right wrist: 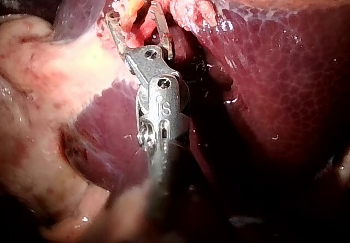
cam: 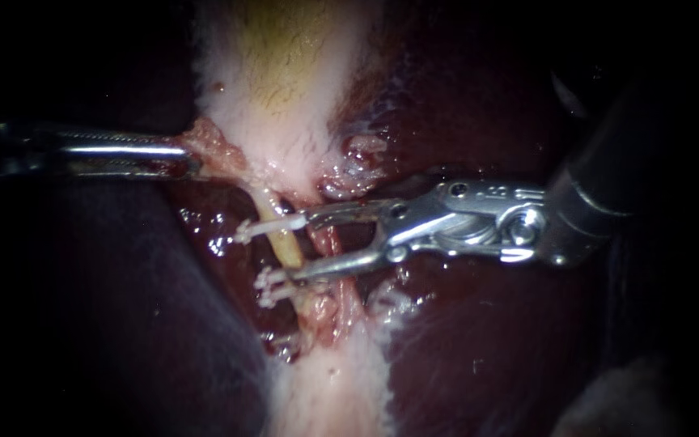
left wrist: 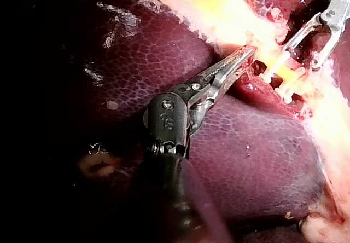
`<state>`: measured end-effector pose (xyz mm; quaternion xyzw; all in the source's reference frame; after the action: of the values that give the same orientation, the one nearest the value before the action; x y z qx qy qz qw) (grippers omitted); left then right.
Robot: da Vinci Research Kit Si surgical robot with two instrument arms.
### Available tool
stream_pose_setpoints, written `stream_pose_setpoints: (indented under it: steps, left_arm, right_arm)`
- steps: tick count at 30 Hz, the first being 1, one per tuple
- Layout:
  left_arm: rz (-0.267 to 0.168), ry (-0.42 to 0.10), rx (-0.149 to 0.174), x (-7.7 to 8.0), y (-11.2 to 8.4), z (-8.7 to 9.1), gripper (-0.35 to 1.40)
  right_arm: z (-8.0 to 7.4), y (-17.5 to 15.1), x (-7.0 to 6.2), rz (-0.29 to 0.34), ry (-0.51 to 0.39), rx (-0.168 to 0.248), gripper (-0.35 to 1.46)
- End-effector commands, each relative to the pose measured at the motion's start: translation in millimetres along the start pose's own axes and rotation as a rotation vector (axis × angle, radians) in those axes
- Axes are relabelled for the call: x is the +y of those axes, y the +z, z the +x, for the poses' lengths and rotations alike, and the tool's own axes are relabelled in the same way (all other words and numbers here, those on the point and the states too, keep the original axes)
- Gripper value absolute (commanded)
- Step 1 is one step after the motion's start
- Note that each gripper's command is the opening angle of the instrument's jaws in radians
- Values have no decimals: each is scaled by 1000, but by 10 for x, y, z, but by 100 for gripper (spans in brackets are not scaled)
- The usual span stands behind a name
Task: Going back third clip left tube
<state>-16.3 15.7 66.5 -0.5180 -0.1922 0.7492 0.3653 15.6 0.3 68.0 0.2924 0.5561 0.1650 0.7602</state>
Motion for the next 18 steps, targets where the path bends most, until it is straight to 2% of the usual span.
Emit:
stream_pose_setpoints:
  steps: [1,11,18]
  left_arm:
    - [0,0,0,0,0,0,-35]
    - [0,0,0,0,0,0,-35]
    - [-3,0,0,-2,1,0,-35]
  right_arm:
    - [0,-7,-2,-7,-10,1,50]
    - [-1,-86,-18,-47,-97,2,50]
    - [0,-107,-21,-52,-125,1,50]
